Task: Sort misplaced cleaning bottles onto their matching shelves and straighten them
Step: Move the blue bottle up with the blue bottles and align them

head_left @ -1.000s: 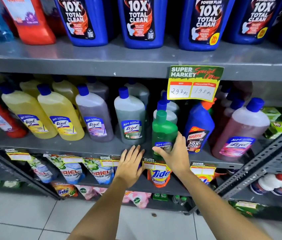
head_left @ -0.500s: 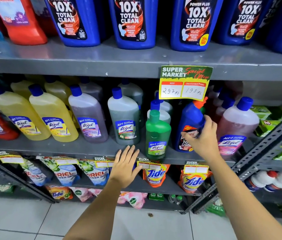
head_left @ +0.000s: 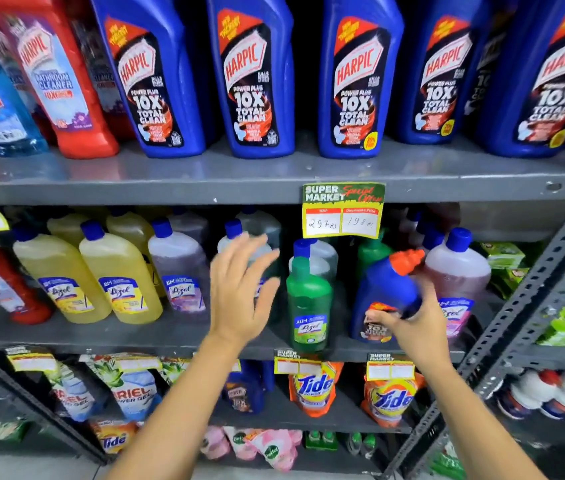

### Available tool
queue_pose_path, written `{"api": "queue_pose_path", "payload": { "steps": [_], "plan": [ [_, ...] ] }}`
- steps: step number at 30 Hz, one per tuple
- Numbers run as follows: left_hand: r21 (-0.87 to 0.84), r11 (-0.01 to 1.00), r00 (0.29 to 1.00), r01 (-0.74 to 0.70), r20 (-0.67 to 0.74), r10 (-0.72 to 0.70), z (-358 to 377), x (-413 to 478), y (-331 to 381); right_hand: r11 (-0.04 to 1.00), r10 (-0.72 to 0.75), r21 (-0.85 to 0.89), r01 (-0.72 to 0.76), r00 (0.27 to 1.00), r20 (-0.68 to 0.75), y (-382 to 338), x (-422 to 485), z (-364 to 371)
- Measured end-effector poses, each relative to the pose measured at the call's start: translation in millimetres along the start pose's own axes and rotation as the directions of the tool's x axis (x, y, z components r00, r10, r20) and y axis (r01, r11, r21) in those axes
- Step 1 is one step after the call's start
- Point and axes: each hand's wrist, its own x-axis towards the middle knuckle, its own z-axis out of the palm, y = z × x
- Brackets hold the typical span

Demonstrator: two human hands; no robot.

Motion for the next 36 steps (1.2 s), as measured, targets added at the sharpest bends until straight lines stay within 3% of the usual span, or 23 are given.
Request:
{"api": "queue_pose_path", "payload": {
  "steps": [3, 8, 11, 16, 20, 23, 27, 32, 36],
  "plan": [
    [0.167, 0.976, 0.984, -0.142, -0.084, 0.157, -19.3, 86.2, 12.6, 0.995, -0.103, 0.004, 0.103, 0.995, -0.004, -25.7, -10.1, -24.3],
    [0.404, 0.903, 0.985, -0.145, 0.144, 0.094, -5.8, 138.6, -10.4, 0.961, -0.270, -0.047, 0.274, 0.960, 0.078, -87.9, -20.3, -84.3],
    [0.430, 0.882, 0.981, -0.193, 0.079, 0.176, 3.6, 136.9, -19.6, 0.933, -0.359, 0.001, 0.360, 0.930, 0.083, -131.2, -19.3, -120.0],
    [0.453, 0.877, 0.974, -0.159, -0.074, 0.215, 9.6, 137.1, -18.9, 0.857, -0.460, 0.234, 0.459, 0.886, -0.056, -198.0, 3.3, -162.9],
    [0.445, 0.877, 0.963, -0.182, -0.099, 0.251, 12.7, 137.2, -24.3, 0.813, -0.473, 0.267, 0.518, 0.854, -0.215, -233.9, 43.7, -171.6],
    [0.451, 0.873, 0.957, -0.187, -0.118, 0.265, 14.4, 136.7, -25.6, 0.840, -0.451, 0.190, 0.508, 0.849, -0.275, -242.3, 79.8, -163.9],
    [0.464, 0.871, 0.959, -0.164, -0.132, 0.251, 16.2, 135.9, -26.7, 0.900, -0.409, 0.042, 0.435, 0.872, -0.268, -231.9, 116.3, -149.4],
    [0.481, 0.865, 0.956, -0.141, -0.161, 0.245, 19.4, 135.9, -27.1, 0.900, -0.435, -0.144, 0.411, 0.867, -0.243, -233.1, 124.3, -140.1],
    [0.493, 0.857, 0.948, -0.147, -0.177, 0.265, 19.3, 134.9, -27.2, 0.941, -0.321, -0.179, 0.288, 0.928, -0.192, -215.6, 119.8, -126.5]
  ]
}}
